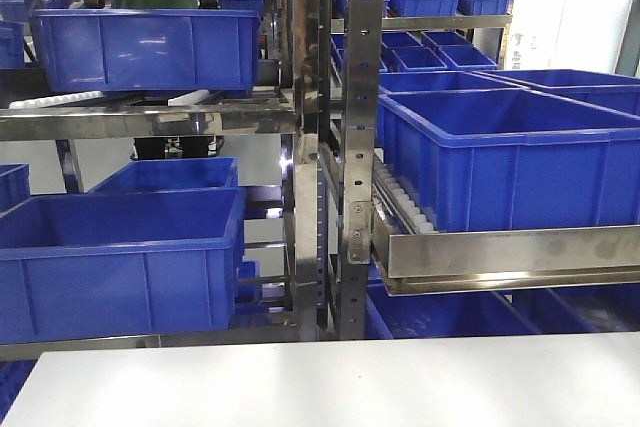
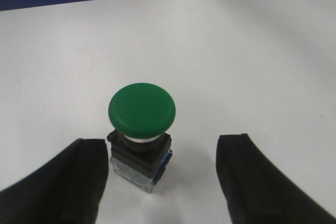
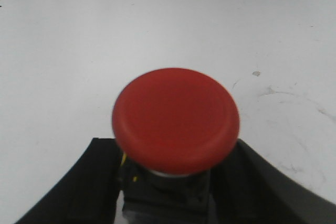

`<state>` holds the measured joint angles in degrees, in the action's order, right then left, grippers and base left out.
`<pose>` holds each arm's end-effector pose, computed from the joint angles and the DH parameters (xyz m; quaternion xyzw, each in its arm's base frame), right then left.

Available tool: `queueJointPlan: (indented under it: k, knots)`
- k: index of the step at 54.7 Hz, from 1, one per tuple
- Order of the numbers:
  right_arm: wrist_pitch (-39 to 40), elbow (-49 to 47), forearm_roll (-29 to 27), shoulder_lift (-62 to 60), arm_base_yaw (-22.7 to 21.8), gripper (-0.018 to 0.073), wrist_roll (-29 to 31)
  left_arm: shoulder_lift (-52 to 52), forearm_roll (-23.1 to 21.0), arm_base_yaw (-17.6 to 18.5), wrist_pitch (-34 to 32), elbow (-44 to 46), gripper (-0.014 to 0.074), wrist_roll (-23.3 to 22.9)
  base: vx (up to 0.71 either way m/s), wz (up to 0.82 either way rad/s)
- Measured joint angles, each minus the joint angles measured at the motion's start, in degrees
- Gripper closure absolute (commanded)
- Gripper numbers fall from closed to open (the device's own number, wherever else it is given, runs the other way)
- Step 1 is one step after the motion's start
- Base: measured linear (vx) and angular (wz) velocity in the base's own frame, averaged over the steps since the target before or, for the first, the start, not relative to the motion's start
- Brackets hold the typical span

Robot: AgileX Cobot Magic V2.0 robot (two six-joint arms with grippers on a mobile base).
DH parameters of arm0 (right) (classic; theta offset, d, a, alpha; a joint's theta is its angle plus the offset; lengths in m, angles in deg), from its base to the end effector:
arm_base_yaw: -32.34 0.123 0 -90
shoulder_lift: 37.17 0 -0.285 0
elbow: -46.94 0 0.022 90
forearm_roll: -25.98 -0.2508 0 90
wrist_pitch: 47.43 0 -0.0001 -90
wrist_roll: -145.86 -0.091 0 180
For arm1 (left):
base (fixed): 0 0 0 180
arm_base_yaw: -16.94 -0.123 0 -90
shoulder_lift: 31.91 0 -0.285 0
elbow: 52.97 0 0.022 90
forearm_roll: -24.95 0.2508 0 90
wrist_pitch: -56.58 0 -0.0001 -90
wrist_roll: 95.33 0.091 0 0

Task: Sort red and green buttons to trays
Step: 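Lift both held buttons off the table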

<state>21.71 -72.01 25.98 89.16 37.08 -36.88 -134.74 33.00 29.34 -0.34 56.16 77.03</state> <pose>0.2378 0.0197 0.0579 -0.0150 0.8581 0.0335 0.5121 0.1863 -0.0519 0.1128 0.0987 0.8462 -0.1205 0.5096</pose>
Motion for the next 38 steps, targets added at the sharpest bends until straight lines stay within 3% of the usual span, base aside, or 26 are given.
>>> queueJointPlan:
  k: [10, 32, 38]
  knots:
    - [0.00, 0.00, 0.00, 0.00, 0.00, 0.0567, 0.00, -8.00, -2.69, 0.00, -7.85, 0.33, 0.0042, 0.60, 0.00, 0.00]
    - [0.00, 0.00, 0.00, 0.00, 0.00, 0.0567, 0.00, -18.64, -3.38, 0.00, -8.11, 7.91, 0.0042, 1.36, 0.00, 0.00]
    - [0.00, 0.00, 0.00, 0.00, 0.00, 0.0567, 0.00, -19.57, -3.20, 0.00, -8.51, 10.25, 0.0080, 1.36, 0.00, 0.00]
